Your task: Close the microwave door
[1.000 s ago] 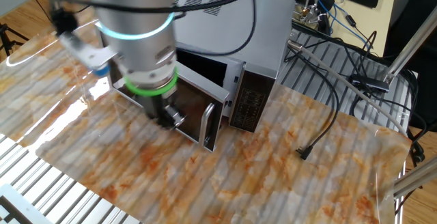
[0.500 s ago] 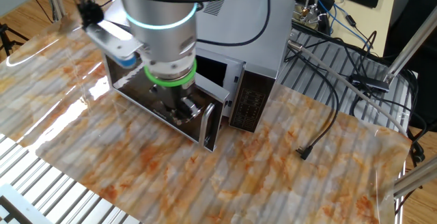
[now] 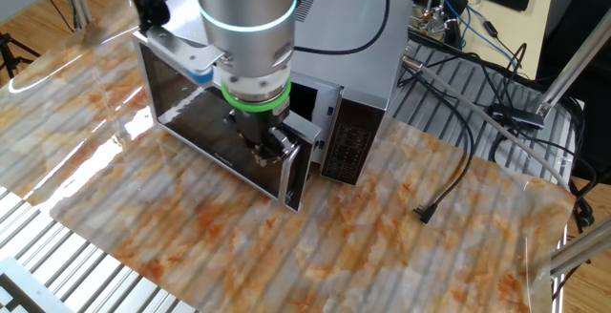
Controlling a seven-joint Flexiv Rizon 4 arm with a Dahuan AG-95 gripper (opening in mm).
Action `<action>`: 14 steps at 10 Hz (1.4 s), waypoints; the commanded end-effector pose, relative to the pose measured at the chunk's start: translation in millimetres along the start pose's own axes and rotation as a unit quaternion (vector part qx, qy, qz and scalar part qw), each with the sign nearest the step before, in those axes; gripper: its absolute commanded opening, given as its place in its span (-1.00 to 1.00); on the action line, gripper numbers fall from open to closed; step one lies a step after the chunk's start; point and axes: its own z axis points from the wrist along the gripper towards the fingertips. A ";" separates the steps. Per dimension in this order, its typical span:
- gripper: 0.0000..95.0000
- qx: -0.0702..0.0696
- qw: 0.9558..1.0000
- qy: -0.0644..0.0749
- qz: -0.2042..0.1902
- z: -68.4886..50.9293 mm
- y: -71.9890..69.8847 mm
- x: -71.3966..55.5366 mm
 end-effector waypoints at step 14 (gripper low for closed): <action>-1.00 0.002 1.000 -0.006 -0.030 4.3 -5.3 62.0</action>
